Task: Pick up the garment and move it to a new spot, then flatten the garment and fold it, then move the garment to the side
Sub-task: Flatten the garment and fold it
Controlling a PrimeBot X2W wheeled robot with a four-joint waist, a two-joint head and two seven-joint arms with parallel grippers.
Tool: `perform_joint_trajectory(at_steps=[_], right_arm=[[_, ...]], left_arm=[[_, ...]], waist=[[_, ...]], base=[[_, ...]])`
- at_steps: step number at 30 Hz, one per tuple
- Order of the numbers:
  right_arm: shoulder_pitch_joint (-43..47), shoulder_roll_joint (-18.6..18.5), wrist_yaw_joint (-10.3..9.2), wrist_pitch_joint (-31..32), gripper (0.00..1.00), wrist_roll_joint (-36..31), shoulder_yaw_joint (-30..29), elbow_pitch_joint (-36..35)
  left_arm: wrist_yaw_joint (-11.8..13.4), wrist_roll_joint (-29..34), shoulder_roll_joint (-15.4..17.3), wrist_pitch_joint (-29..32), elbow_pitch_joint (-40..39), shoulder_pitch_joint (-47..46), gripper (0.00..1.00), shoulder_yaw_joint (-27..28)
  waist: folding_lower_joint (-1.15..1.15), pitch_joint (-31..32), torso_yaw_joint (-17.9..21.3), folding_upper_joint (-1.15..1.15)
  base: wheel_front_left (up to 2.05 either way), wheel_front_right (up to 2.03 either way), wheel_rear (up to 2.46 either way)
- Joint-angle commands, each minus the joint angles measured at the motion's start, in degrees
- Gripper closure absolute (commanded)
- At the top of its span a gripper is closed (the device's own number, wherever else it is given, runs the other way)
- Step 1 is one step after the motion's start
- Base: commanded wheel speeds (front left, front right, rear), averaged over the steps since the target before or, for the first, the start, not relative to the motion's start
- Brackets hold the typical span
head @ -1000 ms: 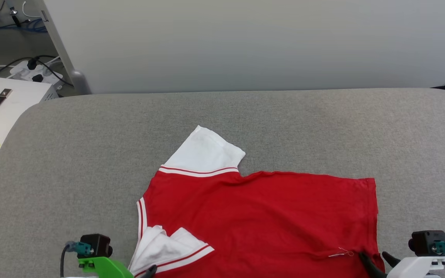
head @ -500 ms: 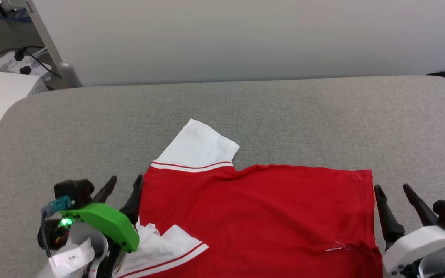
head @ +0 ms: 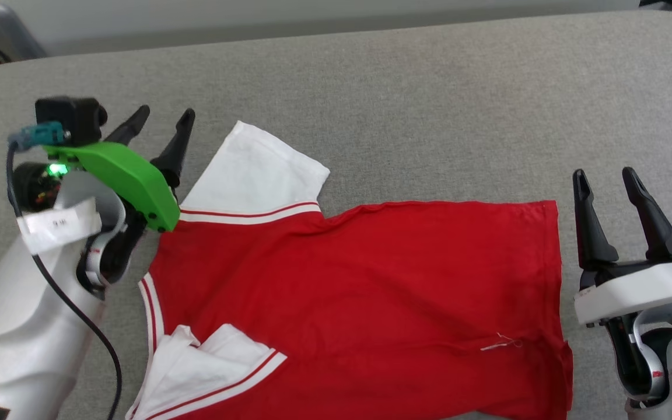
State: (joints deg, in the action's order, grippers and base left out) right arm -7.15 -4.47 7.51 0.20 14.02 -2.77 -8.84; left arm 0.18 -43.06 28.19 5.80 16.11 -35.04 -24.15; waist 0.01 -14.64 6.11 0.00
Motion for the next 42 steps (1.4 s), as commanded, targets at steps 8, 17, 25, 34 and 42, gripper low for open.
perform_joint_trajectory(at_steps=[8,17,25,34,42], right_arm=[[-4.91,0.56,-0.02,-2.31,0.00,0.82,1.73,3.46],[-6.46,1.20,-0.02,-4.83,0.00,3.79,3.77,8.79],[-7.18,1.37,-0.02,-5.28,0.00,6.02,3.58,11.48],[-16.16,-7.61,-0.02,9.38,0.00,16.09,7.53,23.45],[-23.86,-14.55,-0.02,28.08,0.00,19.96,13.77,28.79]], left_arm=[[-5.80,-5.24,3.54,18.41,7.02,-14.11,0.00,-3.23],[-7.00,-10.87,8.22,38.23,16.35,-19.01,0.00,-6.53],[-5.87,-12.16,7.45,48.61,19.54,-16.55,1.00,-10.40],[-6.49,-10.03,2.78,31.83,20.94,-19.36,1.00,-8.71],[-7.25,-8.44,0.85,26.66,16.41,-20.58,1.00,-10.55]], waist=[[-0.01,-10.81,8.68,0.00],[-0.01,-13.84,13.49,0.00],[-0.01,-14.68,13.75,0.00],[-0.01,-6.98,7.12,0.00],[-0.01,-5.52,1.43,0.00]], base=[[0.00,0.00,0.00],[0.00,0.00,0.00],[0.00,0.00,0.00],[0.00,0.00,0.00],[0.00,0.00,0.00]])
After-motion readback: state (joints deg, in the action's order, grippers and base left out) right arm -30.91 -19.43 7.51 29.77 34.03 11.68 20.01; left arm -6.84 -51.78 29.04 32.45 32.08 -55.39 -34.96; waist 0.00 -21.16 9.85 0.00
